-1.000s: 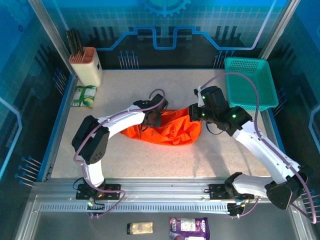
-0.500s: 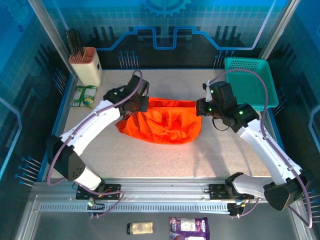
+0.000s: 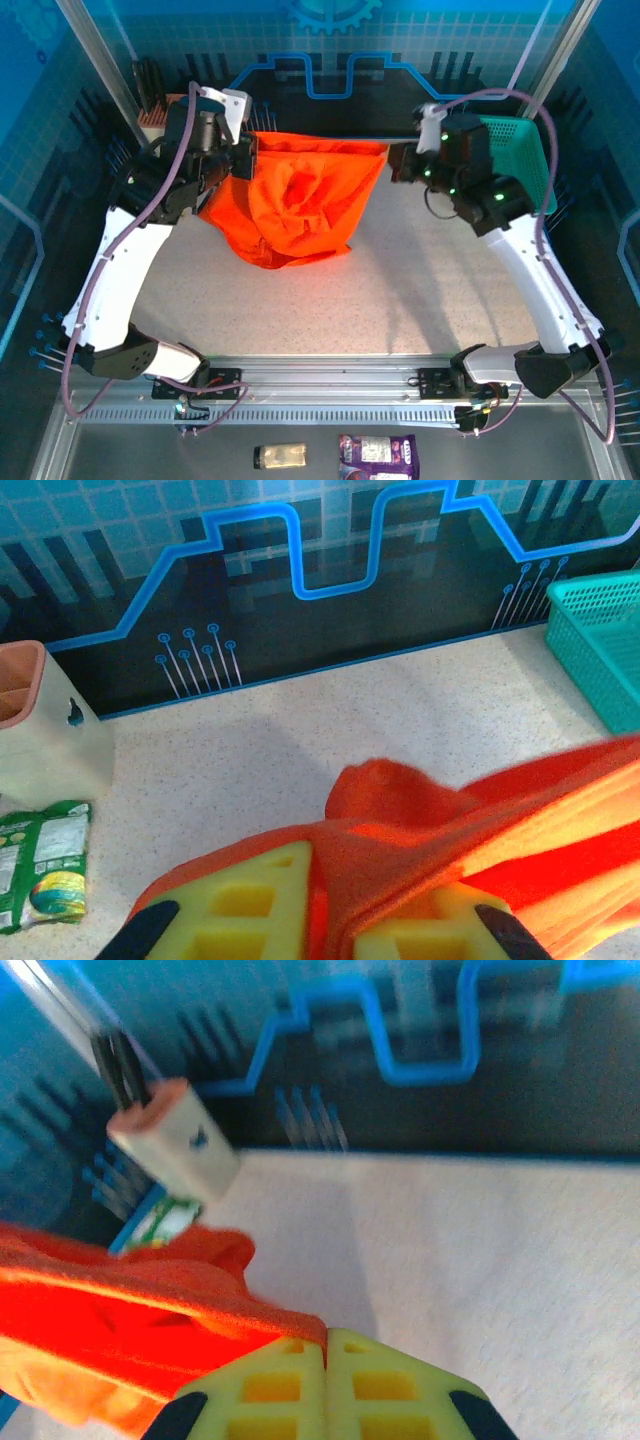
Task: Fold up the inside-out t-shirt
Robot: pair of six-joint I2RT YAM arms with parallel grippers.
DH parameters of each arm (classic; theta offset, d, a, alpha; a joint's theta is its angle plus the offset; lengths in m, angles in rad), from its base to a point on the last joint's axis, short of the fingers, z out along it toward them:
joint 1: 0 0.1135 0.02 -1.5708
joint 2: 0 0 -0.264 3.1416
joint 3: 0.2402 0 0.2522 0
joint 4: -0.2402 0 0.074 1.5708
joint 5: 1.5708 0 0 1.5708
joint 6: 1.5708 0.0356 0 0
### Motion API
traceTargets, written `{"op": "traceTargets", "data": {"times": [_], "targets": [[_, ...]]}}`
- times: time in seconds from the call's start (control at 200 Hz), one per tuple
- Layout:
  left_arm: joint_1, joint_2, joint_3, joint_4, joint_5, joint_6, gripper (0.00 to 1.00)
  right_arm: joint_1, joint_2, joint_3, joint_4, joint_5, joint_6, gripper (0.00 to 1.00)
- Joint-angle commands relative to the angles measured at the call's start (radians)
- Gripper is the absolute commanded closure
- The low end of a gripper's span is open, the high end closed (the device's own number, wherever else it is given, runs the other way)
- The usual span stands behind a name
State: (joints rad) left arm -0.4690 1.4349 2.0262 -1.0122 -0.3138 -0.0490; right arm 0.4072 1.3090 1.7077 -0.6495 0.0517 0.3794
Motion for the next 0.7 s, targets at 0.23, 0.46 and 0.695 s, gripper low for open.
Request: {"op": "traceTargets", "data": {"times": [0.23, 0.46, 0.695], "targets": [[0.036, 0.032, -0.109, 0.048, 0.129, -0.035, 1.0, -0.041, -0.053, 0.326, -0.06, 0.293, -0.17, 1.0], [0.09, 0.104, 0.546, -0.051, 0.041, 0.095, 1.0, -0.005, -0.006, 0.061, 0.013, 0.05, 0.001, 1.0], [0.087, 0.122, 0.375, 0.011, 0.282, -0.001, 1.0, 0.035, 0.005, -0.03, 0.013, 0.05, 0.01, 1.0]]}}
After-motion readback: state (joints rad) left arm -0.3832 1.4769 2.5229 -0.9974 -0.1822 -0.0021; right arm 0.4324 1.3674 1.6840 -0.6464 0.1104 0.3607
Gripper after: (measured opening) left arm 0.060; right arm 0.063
